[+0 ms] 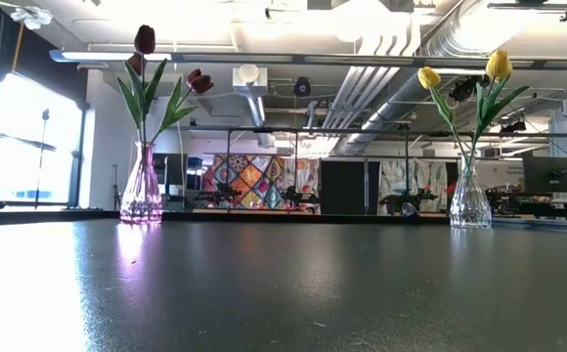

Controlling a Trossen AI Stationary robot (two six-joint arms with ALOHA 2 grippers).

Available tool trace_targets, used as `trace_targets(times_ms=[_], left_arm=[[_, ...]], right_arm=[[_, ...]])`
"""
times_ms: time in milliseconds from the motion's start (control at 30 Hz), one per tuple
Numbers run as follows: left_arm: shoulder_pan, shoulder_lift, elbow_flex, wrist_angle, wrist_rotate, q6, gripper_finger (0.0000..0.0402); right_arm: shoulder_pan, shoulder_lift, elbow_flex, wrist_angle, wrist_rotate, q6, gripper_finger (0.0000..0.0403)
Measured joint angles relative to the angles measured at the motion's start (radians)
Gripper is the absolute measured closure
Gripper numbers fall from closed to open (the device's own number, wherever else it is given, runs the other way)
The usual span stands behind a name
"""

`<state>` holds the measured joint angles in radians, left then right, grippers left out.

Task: Sort flowers into vase by color
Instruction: Put the white flowers into the bottom transparent flower vase

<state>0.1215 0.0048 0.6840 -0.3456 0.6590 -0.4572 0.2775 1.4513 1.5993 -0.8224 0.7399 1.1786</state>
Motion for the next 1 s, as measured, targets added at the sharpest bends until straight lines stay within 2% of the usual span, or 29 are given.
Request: trace_targets(times_ms=[233,433,533,667,800,867,1000], left_arm=[[0.000,0.000,0.001,0.000,0.112,0.058,0.0401],[0.000,0.000,-0.088,0.032,0.158,0.119,0.0401],[-0.001,0.000,-0.175,0.169,0.187,0.093,0.0401],[-0.020,0.000,-0.296,0.446,0.206,-0.040,0.0401],[-0.058,0.000,-0.407,0.646,0.200,-0.145,0.0401],[-0.078,0.000,-0.443,0.715,0.185,-0.170,0.0401],[-0.111,0.000,-0.472,0.739,0.156,-0.154,0.0401]], right_arm=[[-0.022,0.000,0.000,0.000,-0.009,0.001,0.0269],[-0.023,0.000,0.000,-0.007,-0.010,0.003,0.0269],[-0.023,0.000,0.000,-0.016,-0.011,0.008,0.0269],[-0.023,0.000,0.000,-0.036,-0.012,0.030,0.0269],[-0.023,0.000,0.000,-0.052,-0.014,0.033,0.0269],[-0.023,0.000,0.000,-0.064,-0.014,0.043,0.0269],[-0.032,0.000,0.000,-0.090,-0.018,0.056,0.0269]])
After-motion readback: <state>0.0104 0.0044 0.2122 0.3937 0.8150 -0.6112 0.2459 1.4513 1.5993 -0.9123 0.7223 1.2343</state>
